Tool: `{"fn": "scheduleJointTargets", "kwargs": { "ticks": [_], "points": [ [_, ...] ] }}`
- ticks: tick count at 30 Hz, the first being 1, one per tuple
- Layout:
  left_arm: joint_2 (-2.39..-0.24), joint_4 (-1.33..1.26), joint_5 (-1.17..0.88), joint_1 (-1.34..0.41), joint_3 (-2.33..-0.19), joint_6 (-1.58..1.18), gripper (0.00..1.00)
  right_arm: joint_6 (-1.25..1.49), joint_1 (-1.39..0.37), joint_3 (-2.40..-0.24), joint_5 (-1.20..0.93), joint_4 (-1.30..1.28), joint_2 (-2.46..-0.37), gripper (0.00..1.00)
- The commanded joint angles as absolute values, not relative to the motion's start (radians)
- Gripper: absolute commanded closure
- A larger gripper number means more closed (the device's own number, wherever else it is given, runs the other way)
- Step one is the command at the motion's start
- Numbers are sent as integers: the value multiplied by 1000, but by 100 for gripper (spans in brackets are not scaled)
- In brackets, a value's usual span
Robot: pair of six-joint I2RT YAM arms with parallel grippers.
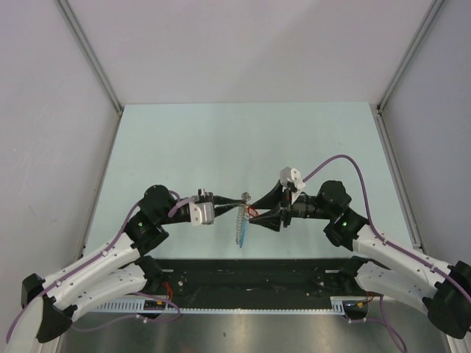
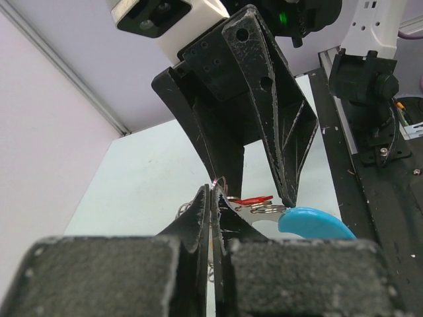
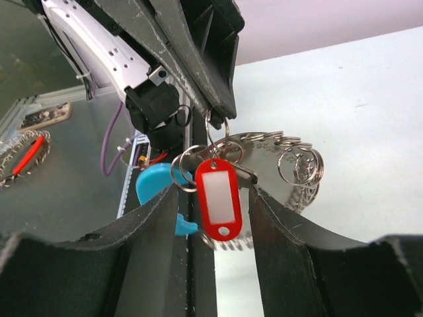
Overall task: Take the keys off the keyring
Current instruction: Remove the key from the keyring.
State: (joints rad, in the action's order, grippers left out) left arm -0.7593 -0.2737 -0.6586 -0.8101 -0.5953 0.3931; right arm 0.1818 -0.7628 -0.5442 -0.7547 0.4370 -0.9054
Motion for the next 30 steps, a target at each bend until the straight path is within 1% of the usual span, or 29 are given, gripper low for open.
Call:
{"fn": "scheduleJointTargets", "kwargs": {
  "ticks": [1,9,14,18,21,22,24,25,27,30],
  "points": [
    [-755,-304,-675,-805,-650,422,100,107,-775,-548,-707,387,-873,49],
    [-768,-287,-698,-805,-660,434,100,74,-784,-543,-690,344,-873,47],
    [-781,-305,-716,-805,-660,420,100,94,-793,-541,-692,420,-897,46],
    [-782,-316,-721,-805,-655,407,100,109,-796,-541,-686,465,-920,49],
    [-778,-321,-718,-805,-649,407,100,109,-801,-543,-684,491,-931,60],
    [-778,-319,-715,-805,-647,407,100,109,-801,-543,-675,489,-927,69],
    [-776,-310,-700,-805,-649,417,100,101,-801,-543,-644,477,-914,80],
    [-776,-302,-687,-805,-650,419,100,97,-802,-543,-632,456,-898,90],
    [-784,-275,-655,-805,-657,411,100,92,-801,-542,-588,431,-878,100],
    [-799,-245,-658,-805,-667,431,100,86,-798,-543,-575,403,-839,100]
  ]
}}
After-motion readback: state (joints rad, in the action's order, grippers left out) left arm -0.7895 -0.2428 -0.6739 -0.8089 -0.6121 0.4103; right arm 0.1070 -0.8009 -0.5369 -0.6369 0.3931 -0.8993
